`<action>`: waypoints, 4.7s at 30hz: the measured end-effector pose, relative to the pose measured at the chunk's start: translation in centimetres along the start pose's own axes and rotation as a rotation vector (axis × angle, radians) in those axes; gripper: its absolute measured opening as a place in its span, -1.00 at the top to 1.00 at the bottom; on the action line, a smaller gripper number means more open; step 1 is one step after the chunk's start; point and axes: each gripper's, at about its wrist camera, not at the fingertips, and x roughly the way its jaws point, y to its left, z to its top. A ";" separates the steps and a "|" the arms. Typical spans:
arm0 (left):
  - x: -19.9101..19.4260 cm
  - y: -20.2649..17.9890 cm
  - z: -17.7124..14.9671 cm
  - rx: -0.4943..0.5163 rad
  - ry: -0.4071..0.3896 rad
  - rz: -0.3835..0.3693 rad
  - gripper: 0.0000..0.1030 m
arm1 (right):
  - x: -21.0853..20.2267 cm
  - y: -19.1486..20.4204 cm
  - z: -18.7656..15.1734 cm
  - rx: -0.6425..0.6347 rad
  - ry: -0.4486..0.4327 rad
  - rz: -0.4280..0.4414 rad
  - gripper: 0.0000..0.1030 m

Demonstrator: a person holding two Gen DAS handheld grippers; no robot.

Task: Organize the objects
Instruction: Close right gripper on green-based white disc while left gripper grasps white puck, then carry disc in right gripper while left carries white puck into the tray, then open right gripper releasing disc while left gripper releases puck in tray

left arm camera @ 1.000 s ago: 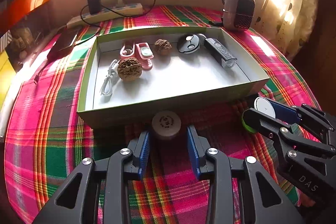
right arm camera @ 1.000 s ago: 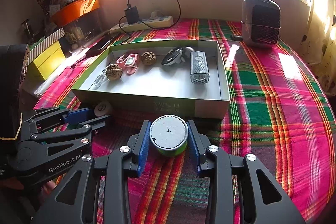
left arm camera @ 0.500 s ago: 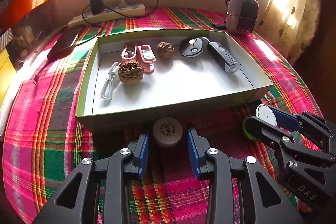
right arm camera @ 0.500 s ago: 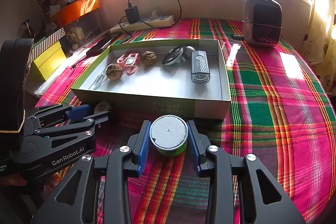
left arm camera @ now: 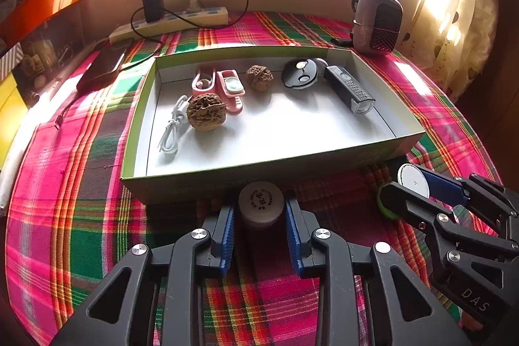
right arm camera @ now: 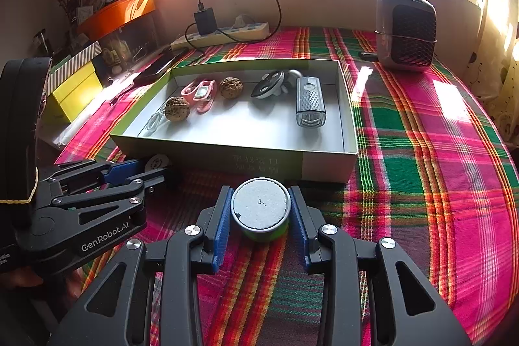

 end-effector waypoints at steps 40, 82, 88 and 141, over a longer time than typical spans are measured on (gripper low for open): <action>-2.0 -0.4 -0.2 0.016 -0.040 -0.018 0.51 | -0.7 0.8 0.5 -0.025 -0.007 0.018 0.31; 0.2 0.9 3.8 0.011 -0.045 -0.043 0.51 | 5.4 0.2 10.0 -0.052 0.034 0.151 0.31; 1.1 1.3 4.0 0.004 -0.031 -0.037 0.51 | 6.9 0.3 10.2 -0.059 0.062 0.153 0.31; 2.7 2.4 4.3 -0.030 -0.015 -0.048 0.49 | 10.0 2.8 10.5 -0.108 0.122 0.150 0.31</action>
